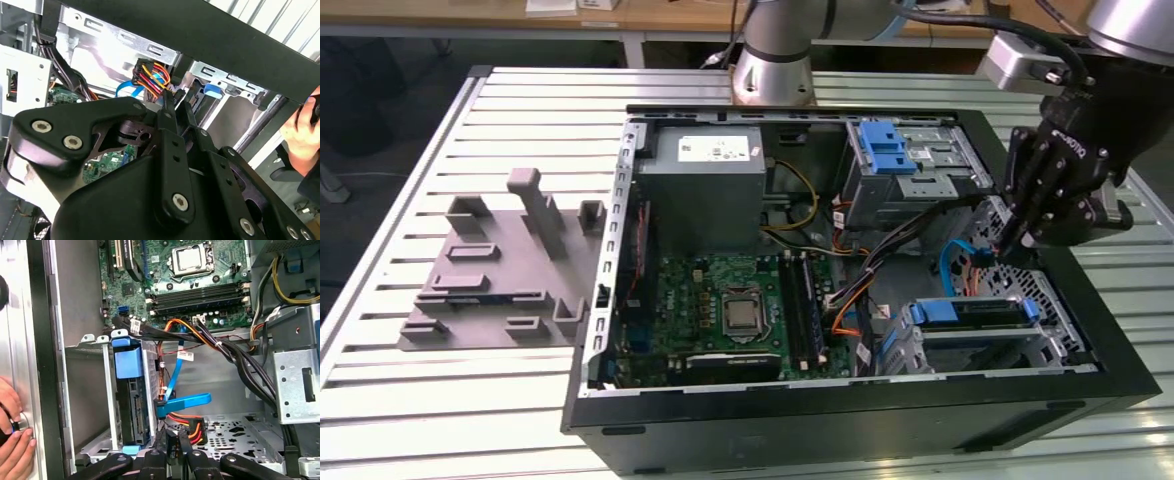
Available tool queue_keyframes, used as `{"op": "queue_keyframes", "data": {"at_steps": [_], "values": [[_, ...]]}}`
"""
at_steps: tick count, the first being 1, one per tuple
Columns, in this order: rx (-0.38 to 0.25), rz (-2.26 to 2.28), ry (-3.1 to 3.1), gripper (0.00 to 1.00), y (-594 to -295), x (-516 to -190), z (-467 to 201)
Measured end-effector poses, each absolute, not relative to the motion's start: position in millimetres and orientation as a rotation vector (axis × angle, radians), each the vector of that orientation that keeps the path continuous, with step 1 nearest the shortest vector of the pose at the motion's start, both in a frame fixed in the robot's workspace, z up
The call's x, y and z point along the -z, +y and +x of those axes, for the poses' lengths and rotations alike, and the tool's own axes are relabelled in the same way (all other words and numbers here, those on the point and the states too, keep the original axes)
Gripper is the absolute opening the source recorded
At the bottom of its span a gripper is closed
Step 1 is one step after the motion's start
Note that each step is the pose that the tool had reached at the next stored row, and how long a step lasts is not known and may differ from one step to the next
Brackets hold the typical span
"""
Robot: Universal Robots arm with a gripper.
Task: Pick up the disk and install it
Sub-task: 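Insert the first disk wire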
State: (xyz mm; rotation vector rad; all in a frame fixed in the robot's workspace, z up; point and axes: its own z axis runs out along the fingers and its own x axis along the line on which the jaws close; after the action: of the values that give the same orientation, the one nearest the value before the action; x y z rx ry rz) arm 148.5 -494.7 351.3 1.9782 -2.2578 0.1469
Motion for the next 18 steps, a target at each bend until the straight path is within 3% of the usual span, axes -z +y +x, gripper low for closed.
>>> {"op": "queue_keyframes", "data": {"at_steps": [4, 5, 18], "values": [[-0.155, 1.975, -2.254, 0.22, -494.5, -351.0, 148.8], [-0.155, 1.975, -2.254, 0.16, -494.5, -351.0, 148.9], [-0.170, 2.034, -2.214, 0.16, -496.7, -350.9, 142.5]]}}
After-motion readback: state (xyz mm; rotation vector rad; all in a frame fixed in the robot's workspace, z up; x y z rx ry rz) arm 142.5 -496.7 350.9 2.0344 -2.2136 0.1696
